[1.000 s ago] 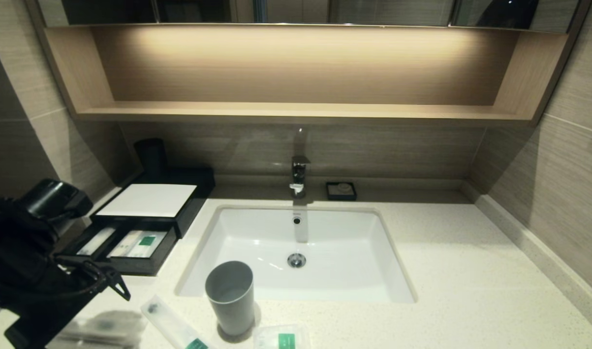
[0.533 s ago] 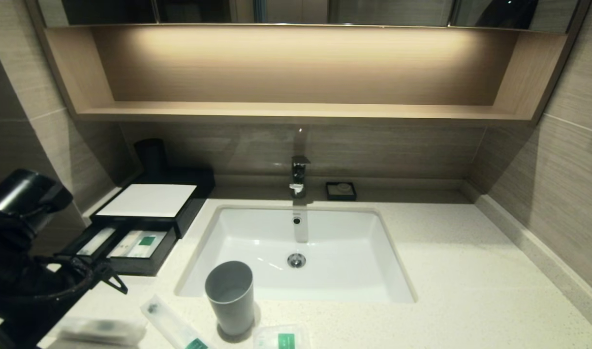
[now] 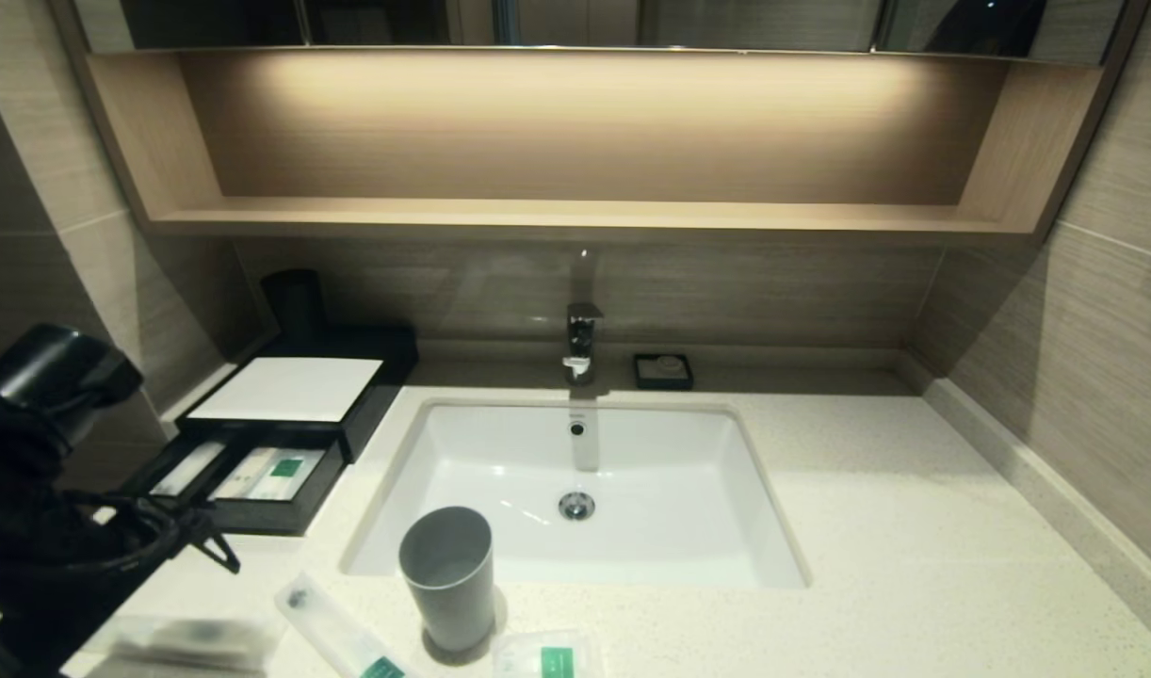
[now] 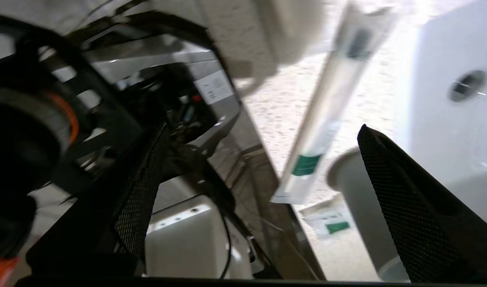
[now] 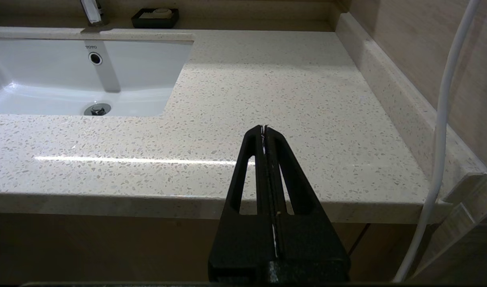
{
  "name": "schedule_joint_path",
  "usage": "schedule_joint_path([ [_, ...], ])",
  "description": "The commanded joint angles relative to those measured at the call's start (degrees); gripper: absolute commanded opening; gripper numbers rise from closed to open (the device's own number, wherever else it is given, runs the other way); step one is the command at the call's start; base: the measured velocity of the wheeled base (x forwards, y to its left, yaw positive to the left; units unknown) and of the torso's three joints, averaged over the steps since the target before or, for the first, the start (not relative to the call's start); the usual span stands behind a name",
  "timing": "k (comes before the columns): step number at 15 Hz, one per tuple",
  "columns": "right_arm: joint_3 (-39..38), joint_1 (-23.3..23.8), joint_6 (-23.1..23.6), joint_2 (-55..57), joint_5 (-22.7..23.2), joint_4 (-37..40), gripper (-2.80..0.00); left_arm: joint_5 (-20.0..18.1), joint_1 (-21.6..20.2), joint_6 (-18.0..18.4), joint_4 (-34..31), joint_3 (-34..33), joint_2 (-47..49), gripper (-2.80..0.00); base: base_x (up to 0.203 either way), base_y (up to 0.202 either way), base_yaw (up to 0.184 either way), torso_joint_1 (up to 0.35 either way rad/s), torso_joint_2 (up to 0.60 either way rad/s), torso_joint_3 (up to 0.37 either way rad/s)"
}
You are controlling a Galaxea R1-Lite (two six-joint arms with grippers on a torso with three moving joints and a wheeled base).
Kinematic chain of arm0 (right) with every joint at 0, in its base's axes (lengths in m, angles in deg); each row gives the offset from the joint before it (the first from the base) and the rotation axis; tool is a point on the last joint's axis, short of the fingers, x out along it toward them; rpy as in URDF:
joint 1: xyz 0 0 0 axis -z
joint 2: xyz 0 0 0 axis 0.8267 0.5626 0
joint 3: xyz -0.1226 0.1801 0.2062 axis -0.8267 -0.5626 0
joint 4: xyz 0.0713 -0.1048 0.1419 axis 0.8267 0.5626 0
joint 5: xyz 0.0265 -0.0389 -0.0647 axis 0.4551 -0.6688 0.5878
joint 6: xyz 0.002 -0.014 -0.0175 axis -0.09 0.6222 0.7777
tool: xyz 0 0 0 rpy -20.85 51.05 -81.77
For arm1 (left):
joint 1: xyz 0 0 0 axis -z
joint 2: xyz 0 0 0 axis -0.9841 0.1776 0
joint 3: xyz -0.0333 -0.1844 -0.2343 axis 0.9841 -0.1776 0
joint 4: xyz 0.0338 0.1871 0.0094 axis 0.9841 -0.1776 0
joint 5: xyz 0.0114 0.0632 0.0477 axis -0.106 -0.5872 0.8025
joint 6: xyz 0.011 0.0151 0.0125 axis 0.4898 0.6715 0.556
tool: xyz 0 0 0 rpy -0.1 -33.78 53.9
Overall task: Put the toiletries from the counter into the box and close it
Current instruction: Pick up the bathroom toiletry
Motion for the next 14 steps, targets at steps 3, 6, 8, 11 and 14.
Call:
schedule_joint_path([
  [3, -0.1, 0.0, 0.1, 0.0, 0.0, 0.0, -2.8, 2.7, 0.9, -5.0, -7.5, 2.6, 1.7, 0.0, 0.0, 0.0, 0.0, 0.0, 0.0, 0.0],
  [6, -0.1, 0.0, 0.1, 0.0, 0.0, 0.0, -2.8, 3.9, 3.2, -14.0, -10.0, 5.4, 3.3, 0.0, 0.0, 0.0, 0.0, 0.0, 0.0, 0.0],
  [8, -0.1, 0.0, 0.0, 0.0, 0.0, 0.0, -2.8, 4.4, 4.0, -16.4, -10.1, 5.4, 4.0, 0.0, 0.0, 0.0, 0.0, 0.0, 0.0, 0.0],
  [11, -0.1, 0.0, 0.1, 0.0, 0.0, 0.0, -2.8, 5.7, 4.1, -19.7, -10.2, 5.6, 6.5, 0.0, 0.0, 0.0, 0.0, 0.0, 0.0, 0.0],
  [14, -0.1, 0.0, 0.1, 0.0, 0.0, 0.0, -2.8, 8.3, 4.0, -23.8, -10.3, 5.5, 8.2, 0.0, 0.0, 0.0, 0.0, 0.0, 0.0, 0.0],
])
